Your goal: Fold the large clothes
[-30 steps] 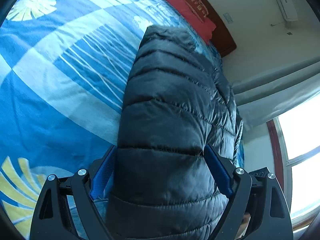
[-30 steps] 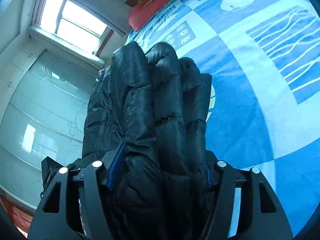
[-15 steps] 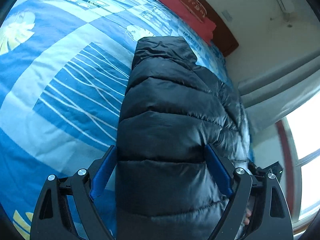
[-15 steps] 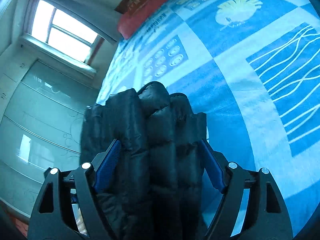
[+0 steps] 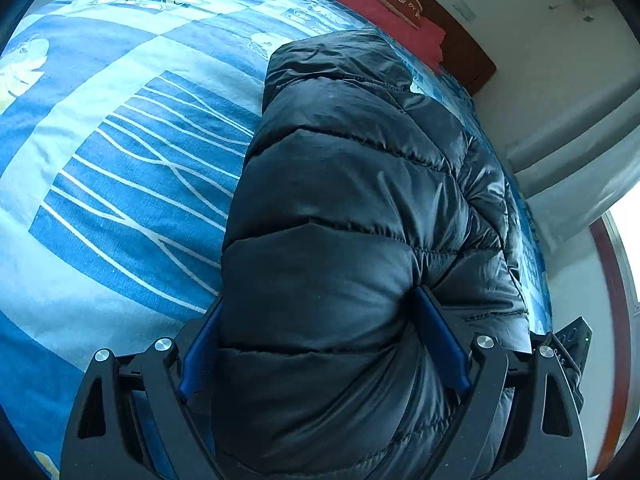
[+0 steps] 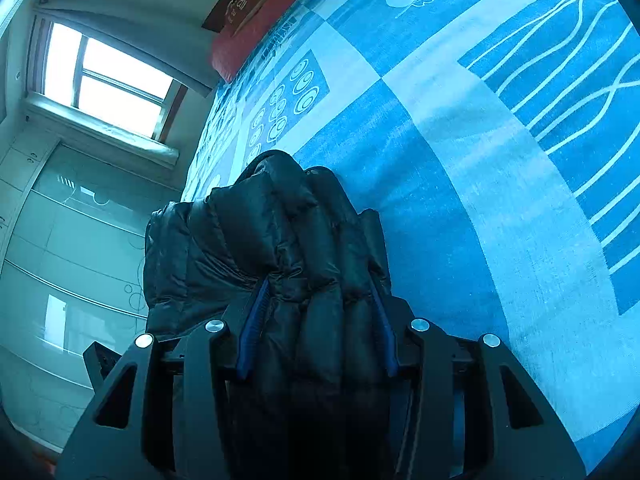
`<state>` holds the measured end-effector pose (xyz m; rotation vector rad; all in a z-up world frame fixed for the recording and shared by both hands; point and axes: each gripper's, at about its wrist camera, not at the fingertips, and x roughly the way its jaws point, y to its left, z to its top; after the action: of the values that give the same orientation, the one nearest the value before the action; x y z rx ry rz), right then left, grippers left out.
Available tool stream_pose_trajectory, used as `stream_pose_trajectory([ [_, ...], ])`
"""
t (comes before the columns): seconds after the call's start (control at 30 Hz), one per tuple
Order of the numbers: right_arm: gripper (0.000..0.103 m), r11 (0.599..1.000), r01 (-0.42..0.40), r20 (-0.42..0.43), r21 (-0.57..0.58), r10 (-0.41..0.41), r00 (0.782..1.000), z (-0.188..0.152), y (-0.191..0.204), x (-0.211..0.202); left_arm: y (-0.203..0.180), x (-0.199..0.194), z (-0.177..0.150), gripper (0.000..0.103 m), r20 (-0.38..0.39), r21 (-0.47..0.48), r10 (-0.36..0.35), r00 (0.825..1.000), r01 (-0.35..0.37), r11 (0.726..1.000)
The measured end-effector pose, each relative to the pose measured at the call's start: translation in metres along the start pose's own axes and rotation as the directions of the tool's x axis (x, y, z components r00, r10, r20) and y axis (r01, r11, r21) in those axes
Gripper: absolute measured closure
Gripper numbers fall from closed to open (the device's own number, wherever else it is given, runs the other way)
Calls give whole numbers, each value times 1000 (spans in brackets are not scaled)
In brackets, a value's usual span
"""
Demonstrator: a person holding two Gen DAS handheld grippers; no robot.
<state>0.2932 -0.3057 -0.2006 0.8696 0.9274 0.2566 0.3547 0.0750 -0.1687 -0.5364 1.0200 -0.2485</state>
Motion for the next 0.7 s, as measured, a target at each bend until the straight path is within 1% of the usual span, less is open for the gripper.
stream_pose_trajectory([
  [0.1, 57, 1000, -11, -4, 3, 11, 1000, -1, 2, -3, -4, -1, -1, 14, 1, 5, 0, 1000, 0, 1000],
  [0.17, 55, 999, -30, -1, 15, 30, 1000, -3, -5, -8, -2, -2, -1, 15, 0, 2, -7, 1000, 7, 1000],
  [0.33, 44, 998, -41, 28, 47, 40, 999, -9, -7, -27, 3, -5, 2, 15, -13, -16, -40, 999, 40, 999],
  [0.4, 44, 998, -41, 37, 40, 40, 999, -11, -5, -36, 5, -9, 3, 15, -17, -33, -50, 999, 50, 998],
  [0.47, 44, 999, -28, 50, 22, 27, 998, -15, -2, -46, 6, -13, 2, 15, -11, -36, -42, 999, 42, 998],
  [0.53, 44, 1000, -5, 67, 3, 5, 998, -19, 2, -57, 3, -20, 0, 15, 1, -22, -18, 1000, 18, 1000],
  [0.63, 43, 998, 61, 96, -28, -58, 994, -26, 9, -74, -4, -31, -3, 15, 31, 12, 34, 999, -34, 999],
  [0.67, 43, 994, 102, 110, -42, -97, 989, -29, 13, -80, -6, -34, -4, 15, 41, 25, 52, 998, -53, 998],
  [0.7, 43, 985, 160, 130, -65, -151, 980, -33, 17, -88, -10, -38, -6, 15, 56, 45, 76, 996, -78, 996],
])
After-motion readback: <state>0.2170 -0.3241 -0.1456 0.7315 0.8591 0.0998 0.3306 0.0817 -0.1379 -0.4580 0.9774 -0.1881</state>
